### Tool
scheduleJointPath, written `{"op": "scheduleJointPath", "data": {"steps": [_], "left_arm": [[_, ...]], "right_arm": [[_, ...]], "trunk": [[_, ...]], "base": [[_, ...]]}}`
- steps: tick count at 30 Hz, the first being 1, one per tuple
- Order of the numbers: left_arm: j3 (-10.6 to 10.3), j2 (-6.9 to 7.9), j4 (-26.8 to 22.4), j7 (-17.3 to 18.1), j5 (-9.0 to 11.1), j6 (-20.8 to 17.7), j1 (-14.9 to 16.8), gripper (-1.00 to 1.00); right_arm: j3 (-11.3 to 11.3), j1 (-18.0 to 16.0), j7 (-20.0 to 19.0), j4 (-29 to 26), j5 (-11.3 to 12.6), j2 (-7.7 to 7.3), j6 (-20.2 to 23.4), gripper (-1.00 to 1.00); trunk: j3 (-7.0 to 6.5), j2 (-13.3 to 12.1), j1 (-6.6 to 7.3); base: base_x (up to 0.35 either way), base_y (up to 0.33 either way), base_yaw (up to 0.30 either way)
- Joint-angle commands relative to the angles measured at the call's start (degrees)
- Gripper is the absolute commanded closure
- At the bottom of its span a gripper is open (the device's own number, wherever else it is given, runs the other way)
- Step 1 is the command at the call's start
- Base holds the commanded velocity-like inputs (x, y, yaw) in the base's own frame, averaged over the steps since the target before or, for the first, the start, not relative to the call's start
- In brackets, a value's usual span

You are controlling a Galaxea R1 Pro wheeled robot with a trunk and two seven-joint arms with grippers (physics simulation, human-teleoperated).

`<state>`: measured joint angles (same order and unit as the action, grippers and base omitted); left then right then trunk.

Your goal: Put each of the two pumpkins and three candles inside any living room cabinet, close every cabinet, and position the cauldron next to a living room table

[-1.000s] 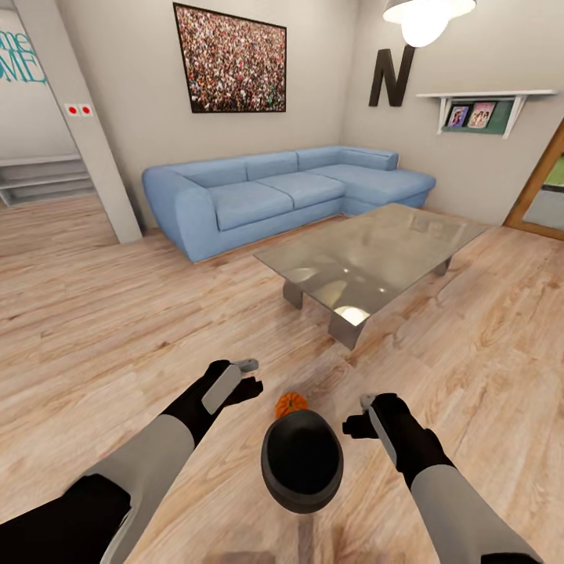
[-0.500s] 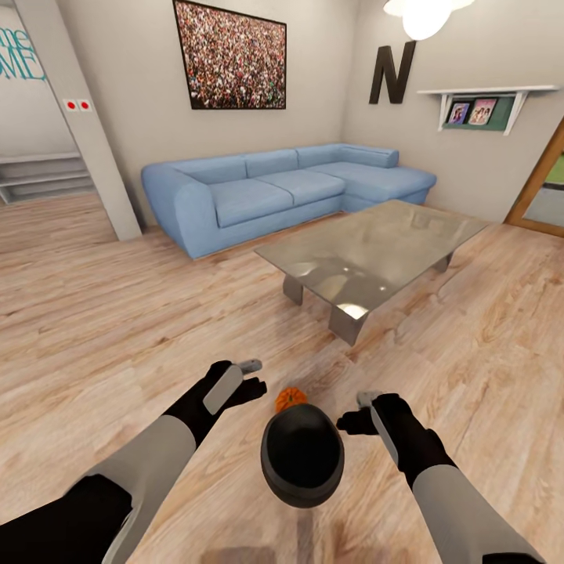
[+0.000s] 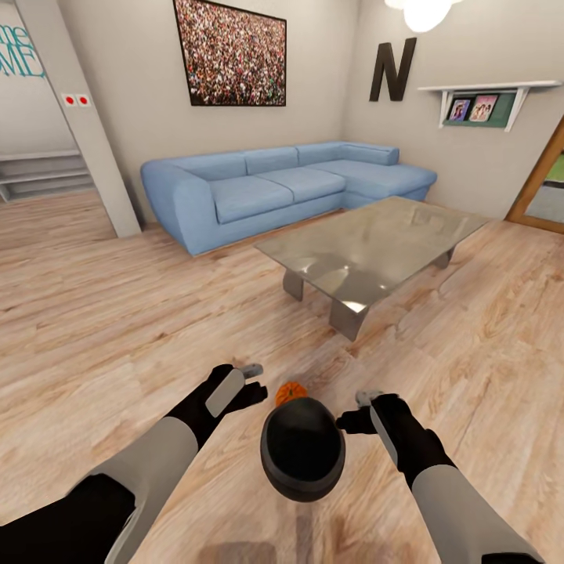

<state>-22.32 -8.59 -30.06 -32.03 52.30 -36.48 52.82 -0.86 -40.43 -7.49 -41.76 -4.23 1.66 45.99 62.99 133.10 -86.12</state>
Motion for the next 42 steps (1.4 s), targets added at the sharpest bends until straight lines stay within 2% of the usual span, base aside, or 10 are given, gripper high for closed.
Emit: {"op": "scheduleJointPath", "data": {"steps": [1,7,19,25,35,42], "left_arm": [[0.0,-0.01,0.0,0.16,0.0,0.0,0.0,-1.0],[0.0,-0.01,0.16,3.7,0.0,-0.28,0.0,-1.0],[-0.02,-0.02,0.18,4.0,0.0,-0.31,-0.02,-1.0],[-1.07,-0.02,0.18,4.0,0.0,-0.34,-0.05,-1.0],[-1.67,-0.07,3.03,4.07,-0.04,0.04,-0.43,-1.0],[-1.67,-0.1,3.14,4.08,-0.01,-0.07,-0.44,-1.0]], "right_arm": [[-0.01,0.0,0.01,0.0,0.0,0.0,-0.01,-1.0],[-0.02,0.0,0.1,0.1,0.01,0.01,-0.01,-1.0],[0.09,0.0,0.07,0.1,0.01,-0.11,-0.02,-1.0],[0.23,0.0,0.1,0.1,0.03,-0.16,-0.02,-1.0],[0.32,0.0,0.09,0.17,0.12,-0.16,-0.87,-1.0],[0.36,0.0,0.1,0.19,0.07,-0.17,-0.9,-1.0]], "trunk": [[0.18,0.42,-0.22],[1.26,2.82,-1.54],[3.42,7.64,-4.18],[4.49,10.04,-5.5],[6.7,10.27,-5.8],[8.25,10.37,-5.98]], "base": [[0.0,0.0,0.0],[0.0,0.0,0.0],[0.0,0.0,0.0],[0.0,0.0,0.0],[0.0,0.0,0.0],[0.0,0.0,0.0]]}}
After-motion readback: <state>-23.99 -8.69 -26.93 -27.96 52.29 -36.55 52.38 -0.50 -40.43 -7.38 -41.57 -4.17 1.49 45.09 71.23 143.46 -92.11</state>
